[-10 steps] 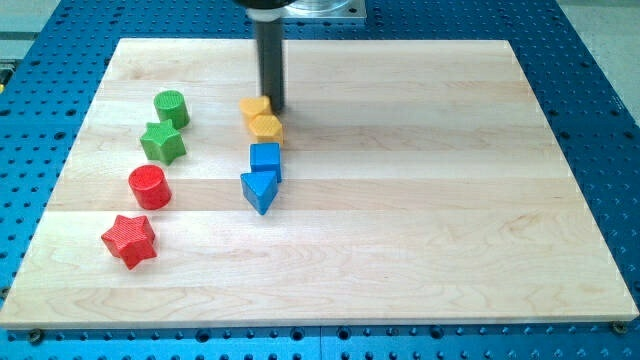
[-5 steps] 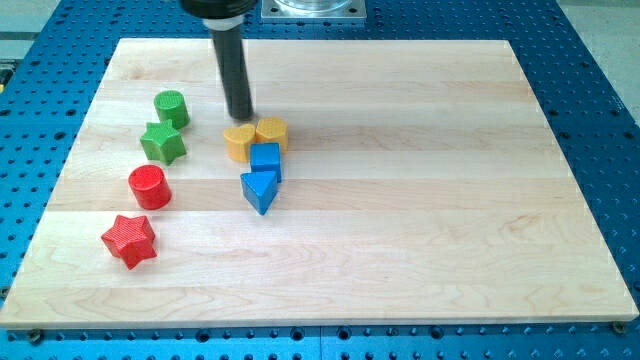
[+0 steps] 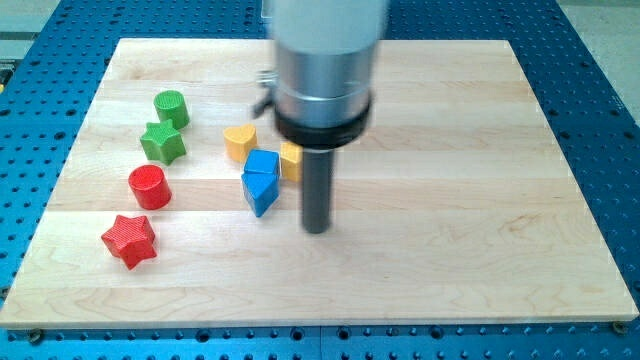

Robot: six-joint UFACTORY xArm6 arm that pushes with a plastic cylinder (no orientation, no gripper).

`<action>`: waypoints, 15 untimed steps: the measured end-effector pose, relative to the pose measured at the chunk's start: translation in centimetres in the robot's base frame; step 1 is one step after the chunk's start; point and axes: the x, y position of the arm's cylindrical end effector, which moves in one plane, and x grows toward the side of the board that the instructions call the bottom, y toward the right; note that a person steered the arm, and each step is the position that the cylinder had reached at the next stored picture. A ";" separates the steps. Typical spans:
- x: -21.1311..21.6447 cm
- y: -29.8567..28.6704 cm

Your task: Group up the yellow and blue blocks

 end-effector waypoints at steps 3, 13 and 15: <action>-2.4 -6.9; -7.6 0.6; -11.6 1.2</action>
